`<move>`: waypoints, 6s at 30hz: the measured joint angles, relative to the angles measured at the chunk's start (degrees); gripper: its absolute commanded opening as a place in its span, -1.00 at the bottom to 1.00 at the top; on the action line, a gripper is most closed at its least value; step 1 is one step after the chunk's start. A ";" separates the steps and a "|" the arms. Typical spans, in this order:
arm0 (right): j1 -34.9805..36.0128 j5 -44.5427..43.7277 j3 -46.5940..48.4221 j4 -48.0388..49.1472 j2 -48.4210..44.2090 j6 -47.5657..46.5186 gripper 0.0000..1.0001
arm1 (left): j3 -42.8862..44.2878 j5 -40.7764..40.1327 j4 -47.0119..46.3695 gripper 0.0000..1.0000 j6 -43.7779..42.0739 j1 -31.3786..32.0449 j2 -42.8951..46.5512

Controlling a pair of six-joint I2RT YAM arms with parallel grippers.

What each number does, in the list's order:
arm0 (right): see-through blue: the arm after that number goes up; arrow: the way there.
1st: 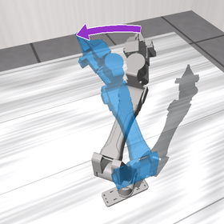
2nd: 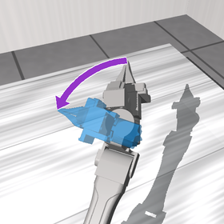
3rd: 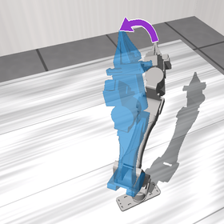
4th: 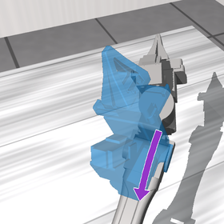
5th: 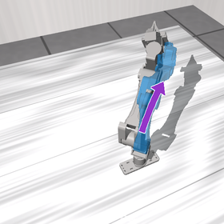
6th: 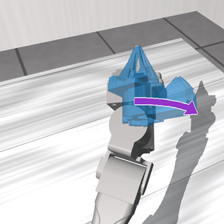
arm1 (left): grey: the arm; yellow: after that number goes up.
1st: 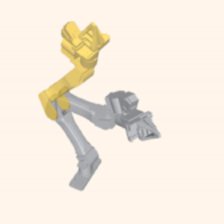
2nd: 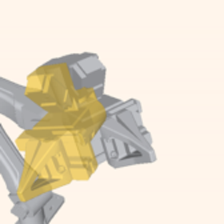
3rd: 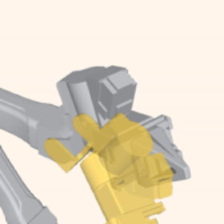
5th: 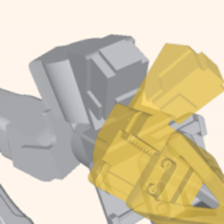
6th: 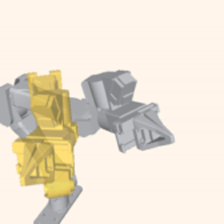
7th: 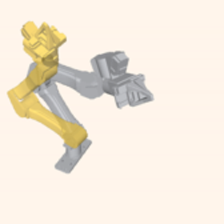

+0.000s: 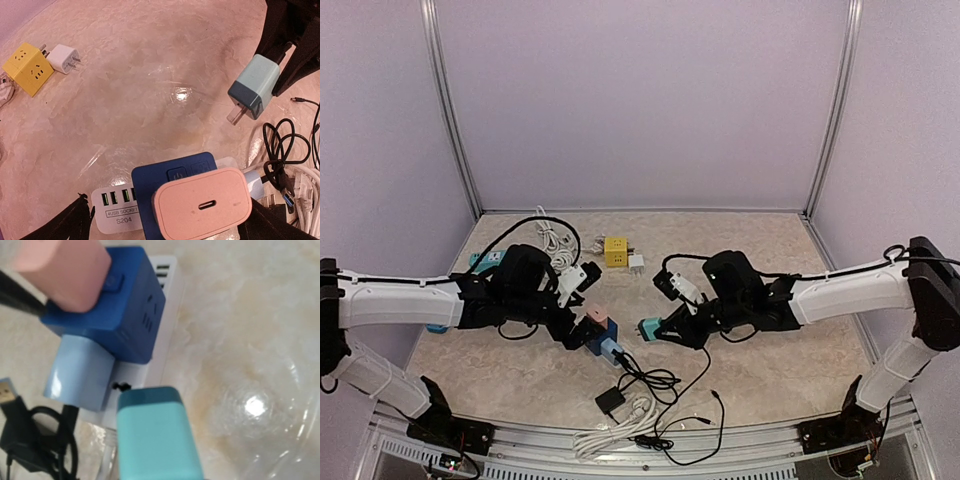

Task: Insert the plug
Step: Insert the plug into the socket.

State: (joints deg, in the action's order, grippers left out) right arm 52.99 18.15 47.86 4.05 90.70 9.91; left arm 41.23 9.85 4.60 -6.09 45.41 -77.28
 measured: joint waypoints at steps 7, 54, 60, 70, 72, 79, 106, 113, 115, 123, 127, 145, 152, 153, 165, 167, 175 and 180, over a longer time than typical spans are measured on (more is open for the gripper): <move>-0.31 -1.20 -1.77 -0.09 -3.56 0.00 -1.00 | -2.93 -4.63 -0.98 0.54 2.10 2.93 0.83; -6.21 13.35 -21.27 27.61 -7.85 -24.11 -1.00 | 7.52 37.42 -6.58 -1.00 -39.85 -1.81 -20.37; -7.04 15.74 -23.85 32.76 -6.88 -24.28 -1.00 | 12.74 39.74 -2.73 -1.00 -40.57 -2.80 -24.30; -7.72 16.44 -26.38 38.14 -3.63 -23.56 -1.00 | 14.19 40.94 0.94 -1.00 -43.91 -3.54 -24.81; -7.87 16.74 -26.25 39.50 -2.19 -23.43 -1.00 | 14.19 40.89 0.81 -1.00 -43.12 -3.50 -24.83; -7.91 16.55 -26.05 42.75 1.46 -22.25 -1.00 | 14.21 40.15 -0.07 -1.00 -40.46 -3.02 -24.92; -7.74 15.80 -27.50 52.85 6.08 -21.35 -1.00 | 14.49 41.44 -2.91 -1.00 -36.39 -3.08 -26.40; -8.55 17.62 -26.67 57.16 10.78 -22.64 -1.00 | 13.29 41.90 -7.13 -1.00 -34.67 -3.13 -26.84; -9.03 19.04 -25.59 57.02 12.35 -23.45 -1.00 | 12.59 42.27 -8.96 -1.00 -34.16 -3.32 -26.97; -9.88 22.99 -22.40 57.18 16.92 -23.69 -1.00 | 10.25 46.23 -17.88 -1.00 -31.71 -4.33 -28.92; -9.88 23.39 -22.08 56.94 16.92 -21.75 -1.00 | 10.25 47.06 -17.94 -1.00 -32.65 -4.70 -29.22; -5.62 8.94 -12.74 38.91 18.14 -13.86 -1.00 | 5.29 42.66 -44.72 -1.00 -19.23 -4.17 -32.48; -5.55 4.35 -12.50 32.94 14.73 -15.78 -1.00 | 5.09 41.35 -47.93 -1.00 -18.86 -4.24 -33.22; -5.46 3.85 -12.50 31.87 13.97 -16.17 -0.92 | 5.14 41.35 -47.84 -1.00 -19.04 -4.24 -33.20; -3.10 4.92 -11.80 26.25 -3.82 -24.48 0.20 | 6.47 41.66 -43.08 -1.00 -20.33 -5.62 -32.48; -2.95 5.35 -11.76 24.79 -8.07 -26.45 0.22 | 6.47 42.16 -42.62 -1.00 -20.09 -6.14 -32.41; -2.97 3.41 -11.58 10.10 -18.78 -29.09 0.71 | 5.18 43.41 -41.88 0.09 -20.17 -8.11 -31.93; -2.97 0.57 -9.35 5.25 -19.45 -27.71 0.99 | 3.32 42.60 -39.45 0.97 -22.25 -9.42 -30.51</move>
State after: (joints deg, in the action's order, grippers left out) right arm 50.02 18.72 38.50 9.30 71.24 -17.80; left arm 44.56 52.45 -34.85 -28.34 35.99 -107.79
